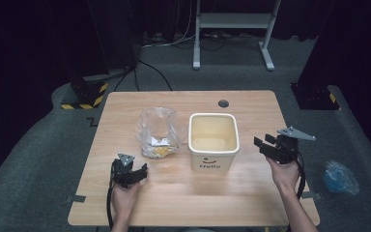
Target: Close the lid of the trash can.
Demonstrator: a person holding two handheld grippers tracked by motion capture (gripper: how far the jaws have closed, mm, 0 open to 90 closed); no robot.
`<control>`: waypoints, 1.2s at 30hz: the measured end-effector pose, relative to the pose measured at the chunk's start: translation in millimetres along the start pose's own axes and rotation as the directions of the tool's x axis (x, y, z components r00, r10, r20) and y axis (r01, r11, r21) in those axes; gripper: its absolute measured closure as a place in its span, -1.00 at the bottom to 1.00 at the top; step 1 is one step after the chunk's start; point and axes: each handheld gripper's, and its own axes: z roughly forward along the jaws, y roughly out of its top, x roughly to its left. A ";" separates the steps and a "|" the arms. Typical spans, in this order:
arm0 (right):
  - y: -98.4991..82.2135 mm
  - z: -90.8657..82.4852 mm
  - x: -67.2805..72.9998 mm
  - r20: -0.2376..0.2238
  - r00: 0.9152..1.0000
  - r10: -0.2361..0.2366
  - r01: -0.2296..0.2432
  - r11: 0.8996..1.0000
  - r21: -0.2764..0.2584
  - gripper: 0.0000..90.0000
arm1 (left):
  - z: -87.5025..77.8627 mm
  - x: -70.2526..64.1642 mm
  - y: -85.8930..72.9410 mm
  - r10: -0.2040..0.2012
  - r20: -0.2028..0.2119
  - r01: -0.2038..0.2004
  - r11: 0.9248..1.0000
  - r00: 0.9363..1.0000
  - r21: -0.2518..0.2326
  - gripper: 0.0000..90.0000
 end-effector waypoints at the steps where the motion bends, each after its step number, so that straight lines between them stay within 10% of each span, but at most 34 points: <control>1: -1.3 1.1 0.0 -0.001 1.000 -0.004 0.004 1.000 0.002 0.06 | 0.0 0.0 0.0 0.000 0.000 0.000 1.000 1.000 0.000 -0.37; 36: -38.7 25.4 -7.2 0.003 1.000 0.009 -0.009 0.998 0.064 0.13 | -0.1 0.1 0.0 0.002 0.000 -0.002 1.000 1.000 0.002 -0.37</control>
